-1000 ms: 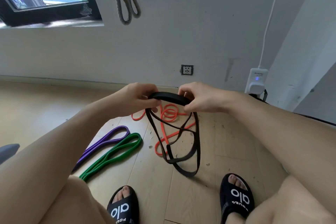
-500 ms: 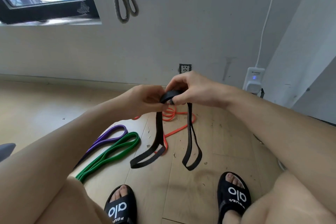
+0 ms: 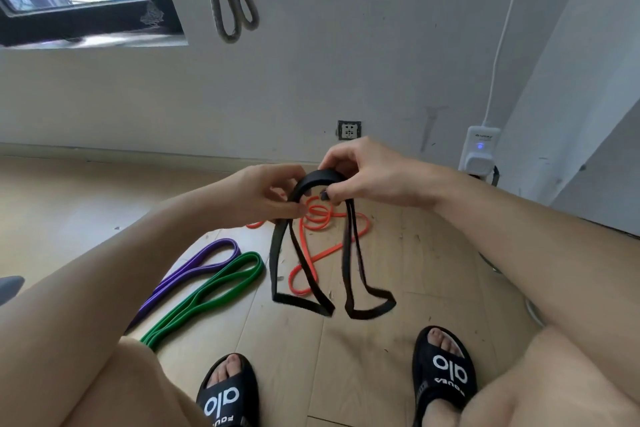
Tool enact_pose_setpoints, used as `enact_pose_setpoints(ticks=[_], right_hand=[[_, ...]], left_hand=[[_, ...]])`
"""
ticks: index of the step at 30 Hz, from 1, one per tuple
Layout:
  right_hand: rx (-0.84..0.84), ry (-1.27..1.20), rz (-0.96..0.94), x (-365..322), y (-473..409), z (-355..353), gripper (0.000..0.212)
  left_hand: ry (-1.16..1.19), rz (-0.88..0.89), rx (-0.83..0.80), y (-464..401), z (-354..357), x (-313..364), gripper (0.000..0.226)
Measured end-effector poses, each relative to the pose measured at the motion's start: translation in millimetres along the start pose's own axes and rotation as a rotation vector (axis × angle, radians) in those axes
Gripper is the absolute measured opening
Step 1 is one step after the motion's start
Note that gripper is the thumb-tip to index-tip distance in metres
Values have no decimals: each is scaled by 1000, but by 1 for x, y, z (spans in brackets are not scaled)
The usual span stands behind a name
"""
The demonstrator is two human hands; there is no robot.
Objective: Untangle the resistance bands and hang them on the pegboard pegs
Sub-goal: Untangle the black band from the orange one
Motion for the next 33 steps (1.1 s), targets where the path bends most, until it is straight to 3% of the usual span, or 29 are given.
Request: enact_pose_setpoints(ticks=[10, 20, 25, 33], right_hand=[[134, -100, -56, -11, -1, -14, 25], [158, -136, -5, -11, -5, -14, 42], [182, -220, -2, -15, -6, -11, 38], [186, -276, 18, -20, -6, -8, 29]], left_hand=[[91, 27, 68, -7, -1, 1, 13], [217, 29, 80, -12, 4, 10, 16], [274, 66, 115, -11, 4, 17, 20], [265, 94, 180, -12, 0, 24, 7]])
Point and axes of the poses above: each hand's wrist, its own y-axis away from the middle knuckle, its own z-axis out of the palm, x = y × z, the point moved 10 cm from there along -y, towards the middle knuckle, and after that the axes turned 7 degrees about -z, right-handed, at the moved point
